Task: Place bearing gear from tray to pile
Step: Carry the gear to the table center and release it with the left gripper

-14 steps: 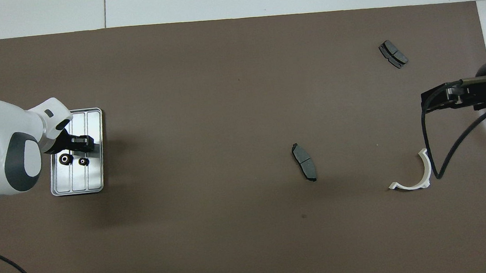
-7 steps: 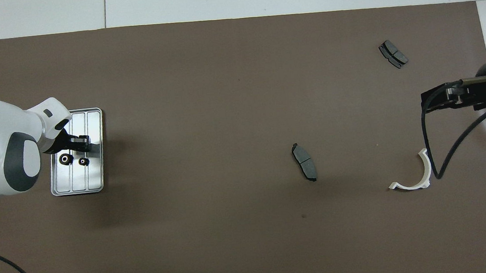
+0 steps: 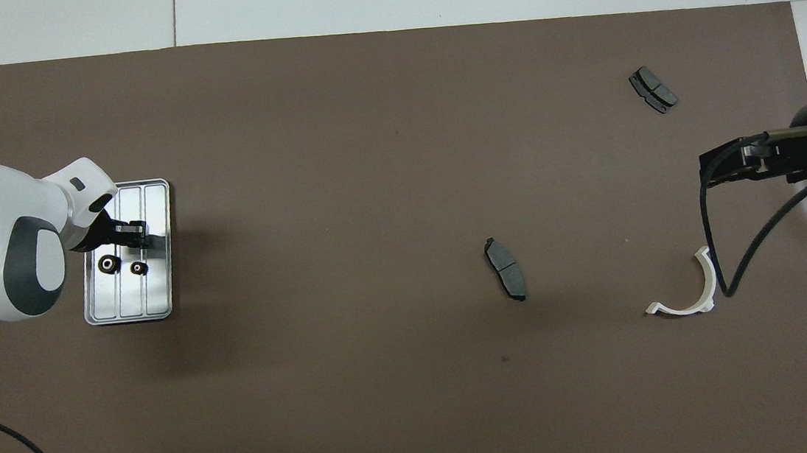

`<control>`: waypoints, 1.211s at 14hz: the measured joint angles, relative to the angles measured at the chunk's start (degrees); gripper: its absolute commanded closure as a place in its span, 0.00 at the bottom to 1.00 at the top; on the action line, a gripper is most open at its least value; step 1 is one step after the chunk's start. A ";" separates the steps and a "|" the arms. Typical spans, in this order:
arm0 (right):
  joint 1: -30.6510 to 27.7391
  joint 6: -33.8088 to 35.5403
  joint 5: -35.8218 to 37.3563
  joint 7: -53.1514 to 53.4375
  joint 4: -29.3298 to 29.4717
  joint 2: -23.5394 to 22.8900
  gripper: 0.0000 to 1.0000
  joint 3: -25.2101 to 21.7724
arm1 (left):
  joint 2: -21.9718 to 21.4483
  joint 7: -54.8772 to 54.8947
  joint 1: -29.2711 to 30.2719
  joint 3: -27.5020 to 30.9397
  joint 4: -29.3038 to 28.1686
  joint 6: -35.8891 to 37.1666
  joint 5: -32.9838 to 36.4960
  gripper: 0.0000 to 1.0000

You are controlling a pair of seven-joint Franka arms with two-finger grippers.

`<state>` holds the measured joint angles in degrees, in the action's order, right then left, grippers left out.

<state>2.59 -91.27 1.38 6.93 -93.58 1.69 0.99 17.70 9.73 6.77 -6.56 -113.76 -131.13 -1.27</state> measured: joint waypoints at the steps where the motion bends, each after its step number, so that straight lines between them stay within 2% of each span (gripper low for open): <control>1: 0.00 0.00 0.00 0.00 0.00 0.00 0.00 0.00 | 0.00 -0.44 -0.19 0.00 0.87 0.20 -0.02 0.81; 6: 0.01 0.00 0.00 0.00 0.00 0.00 0.00 0.00 | -0.02 -9.54 -4.86 -0.16 6.34 5.97 -0.03 0.81; 13: 0.00 0.00 0.00 0.00 0.00 0.00 0.00 0.00 | 0.01 -34.46 -17.98 -0.52 7.14 6.33 -0.29 0.81; 17: -0.25 0.00 0.00 0.00 0.00 0.00 0.00 -0.01 | 0.88 -45.11 -24.34 -0.67 9.86 6.17 -4.16 0.81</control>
<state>2.34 -91.27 1.38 6.93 -93.58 1.69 0.98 18.57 -35.38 -17.57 -7.24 -103.90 -124.97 -5.43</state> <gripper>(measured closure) 0.000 0.639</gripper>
